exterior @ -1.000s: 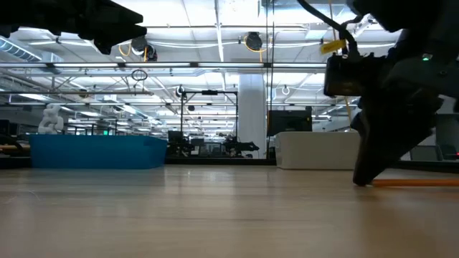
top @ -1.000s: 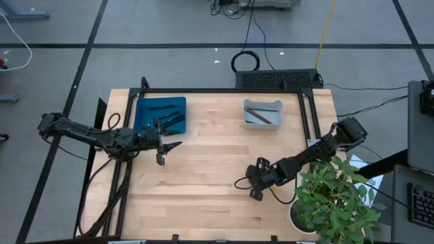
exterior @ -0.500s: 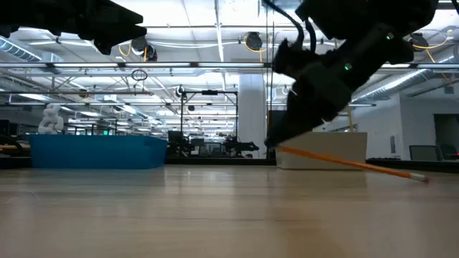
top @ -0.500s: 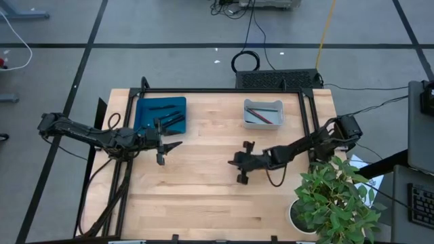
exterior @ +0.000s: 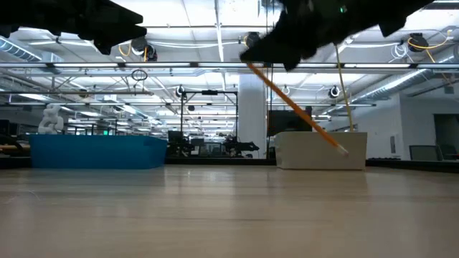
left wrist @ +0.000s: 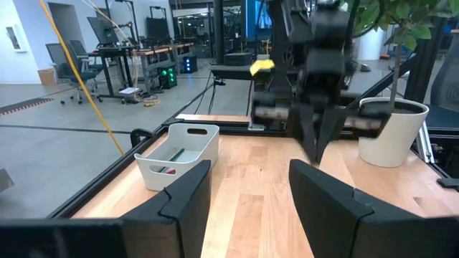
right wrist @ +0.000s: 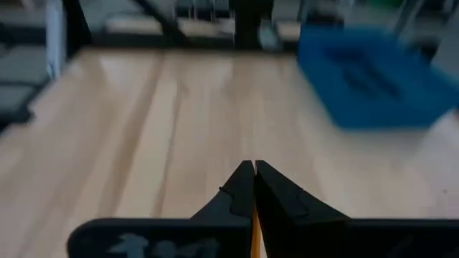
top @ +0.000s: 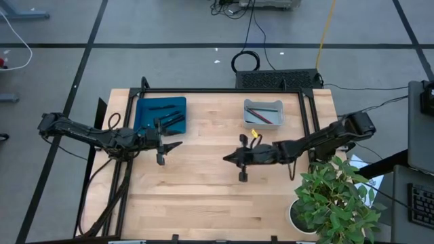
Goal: Sort pens & pencils
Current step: Put the yellow pencil into the gray bin
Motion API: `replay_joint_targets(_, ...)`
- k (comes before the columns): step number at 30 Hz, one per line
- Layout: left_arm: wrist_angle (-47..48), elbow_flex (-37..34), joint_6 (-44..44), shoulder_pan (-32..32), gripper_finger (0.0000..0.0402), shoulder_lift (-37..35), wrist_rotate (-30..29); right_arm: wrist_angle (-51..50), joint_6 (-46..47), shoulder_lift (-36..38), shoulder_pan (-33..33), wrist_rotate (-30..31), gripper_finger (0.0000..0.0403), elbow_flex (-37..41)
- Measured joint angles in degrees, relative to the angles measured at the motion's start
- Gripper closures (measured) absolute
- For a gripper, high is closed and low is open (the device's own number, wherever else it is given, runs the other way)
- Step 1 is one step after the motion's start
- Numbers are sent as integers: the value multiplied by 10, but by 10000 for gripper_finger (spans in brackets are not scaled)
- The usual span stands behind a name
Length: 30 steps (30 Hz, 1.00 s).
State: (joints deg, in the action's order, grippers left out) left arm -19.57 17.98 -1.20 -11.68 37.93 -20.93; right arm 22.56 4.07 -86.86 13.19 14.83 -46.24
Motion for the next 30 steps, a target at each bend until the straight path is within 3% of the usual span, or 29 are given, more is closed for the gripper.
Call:
replay_joint_targets(7, -5, 0, 0, 0, 211, 0, 0, 127, -80, 13, -7, -2, 403, 0)
replay_joint_targets(10, -29, 0, 9, 0, 210, 9, 7, 191, -102, 9, -17, -32, 403, 0)
replay_joint_targets(17, -156, 0, -26, 0, 210, 101, 53, 322, -112, 9, -46, -77, 403, 16)
replay_joint_targets(24, -341, 0, -79, 0, 210, 214, 41, 380, -93, 9, -77, -107, 403, 26)
replay_joint_targets(30, -355, 0, -77, 0, 211, 233, 41, 387, -87, 9, -80, -111, 403, 40)
